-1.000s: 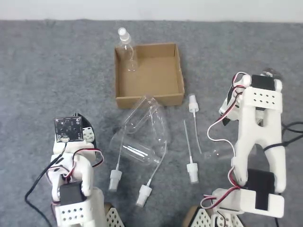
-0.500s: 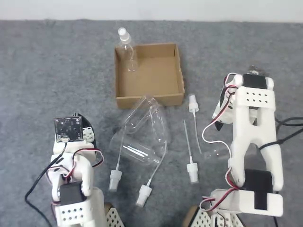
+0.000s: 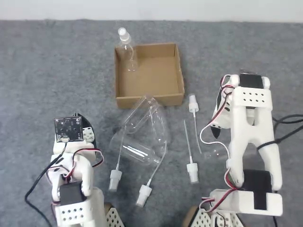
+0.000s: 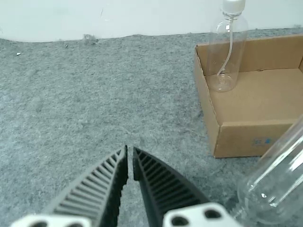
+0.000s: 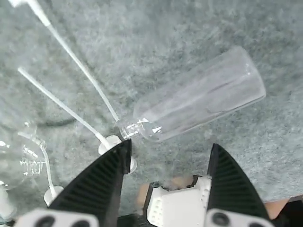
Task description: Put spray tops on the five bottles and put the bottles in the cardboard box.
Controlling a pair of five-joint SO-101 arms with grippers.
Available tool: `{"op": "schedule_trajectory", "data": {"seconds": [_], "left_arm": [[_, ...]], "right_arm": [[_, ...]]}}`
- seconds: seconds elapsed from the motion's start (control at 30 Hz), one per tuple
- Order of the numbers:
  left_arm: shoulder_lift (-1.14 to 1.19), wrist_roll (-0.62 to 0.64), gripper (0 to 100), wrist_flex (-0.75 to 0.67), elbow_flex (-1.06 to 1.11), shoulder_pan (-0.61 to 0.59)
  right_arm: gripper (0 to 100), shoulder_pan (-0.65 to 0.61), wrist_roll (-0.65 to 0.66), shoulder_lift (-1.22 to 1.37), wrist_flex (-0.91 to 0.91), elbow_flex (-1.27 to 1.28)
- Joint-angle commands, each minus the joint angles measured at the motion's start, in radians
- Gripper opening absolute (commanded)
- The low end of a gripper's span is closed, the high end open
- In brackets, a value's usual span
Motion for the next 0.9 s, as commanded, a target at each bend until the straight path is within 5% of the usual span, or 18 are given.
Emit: {"op": "schedule_trajectory", "data": {"seconds": [0.0, 0.47, 0.67, 0.87], "left_arm": [[-0.021, -0.009, 1, -0.003, -0.001, -0.006], [-0.021, -0.009, 1, -0.003, -0.001, -0.006], [-0.021, -0.009, 1, -0.003, -0.001, -0.006], [-0.021, -0.009, 1, -0.003, -0.001, -0.006]], "right_arm": [[20.9, -0.021, 0.023, -0.067, 0.028, -0.058], [18.3, -0.021, 0.155, -0.074, 0.051, -0.035], [1.0, -0.09, 0.361, -0.194, 0.041, 0.012], [0.6, -0.111, 0.529, -0.302, 0.035, 0.012]]}}
